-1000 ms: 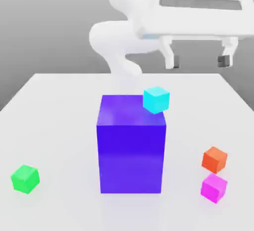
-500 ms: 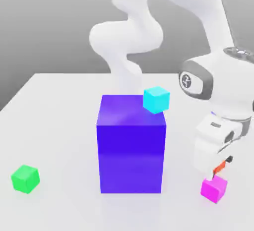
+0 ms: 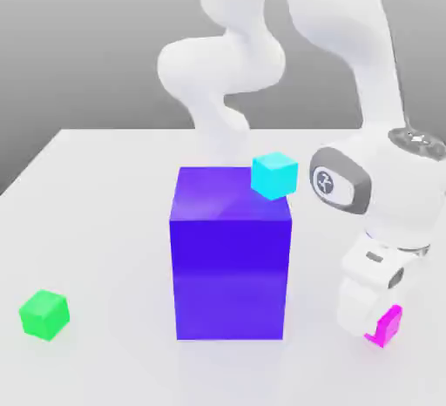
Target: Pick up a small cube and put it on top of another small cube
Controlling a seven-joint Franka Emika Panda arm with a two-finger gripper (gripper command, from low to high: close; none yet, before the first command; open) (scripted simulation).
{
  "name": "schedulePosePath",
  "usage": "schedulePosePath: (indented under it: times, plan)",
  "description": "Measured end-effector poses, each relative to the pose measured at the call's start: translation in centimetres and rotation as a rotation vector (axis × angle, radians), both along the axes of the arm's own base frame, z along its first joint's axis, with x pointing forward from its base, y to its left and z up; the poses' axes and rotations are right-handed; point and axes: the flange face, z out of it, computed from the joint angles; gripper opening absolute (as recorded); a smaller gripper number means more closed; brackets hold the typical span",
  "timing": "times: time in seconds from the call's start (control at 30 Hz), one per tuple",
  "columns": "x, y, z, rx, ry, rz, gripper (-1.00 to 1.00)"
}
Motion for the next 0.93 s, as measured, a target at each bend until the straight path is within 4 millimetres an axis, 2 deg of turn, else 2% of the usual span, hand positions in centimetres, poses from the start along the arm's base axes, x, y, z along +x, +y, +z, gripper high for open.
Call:
schedulePosePath:
  times: [0.03, 0.07, 0.2, 0.27, 0.37, 0.43, 0.5, 0.57, 0.63, 0.7, 0.8, 0.83, 0.93]
  plan:
    - [0.5, -0.6, 0.5, 0.0, 0.0, -0.035, -1.0]
    - [1.7, -2.3, 1.0, -0.001, -0.006, -0.077, -1.0]
    - [5.9, -12.0, 2.5, -0.014, -0.021, -0.259, -1.0]
    - [6.9, -16.9, 3.2, -0.019, -0.026, -0.341, -1.0]
    - [7.3, -24.2, 4.2, -0.025, -0.033, -0.462, -1.0]
    - [6.8, -29.5, 4.9, -0.028, -0.036, -0.552, -1.0]
    - [5.4, -35.9, 5.6, -0.03, -0.04, -0.667, -1.0]
    - [2.6, -43.2, 6.4, -0.029, -0.041, -0.81, -1.0]
    - [-2.1, -50.5, 6.3, -0.014, -0.018, -0.965, -1.0]
    - [-2.9, -51.4, 4.6, -0.002, -0.005, -0.98, -1.0]
    - [-3.1, -51.6, 1.1, 0.001, -0.001, -0.981, -1.0]
    - [-3.2, -51.6, 0.2, 0.0, 0.0, -0.982, 1.0]
    - [-3.2, -51.6, 0.2, 0.0, 0.0, -0.982, 1.0]
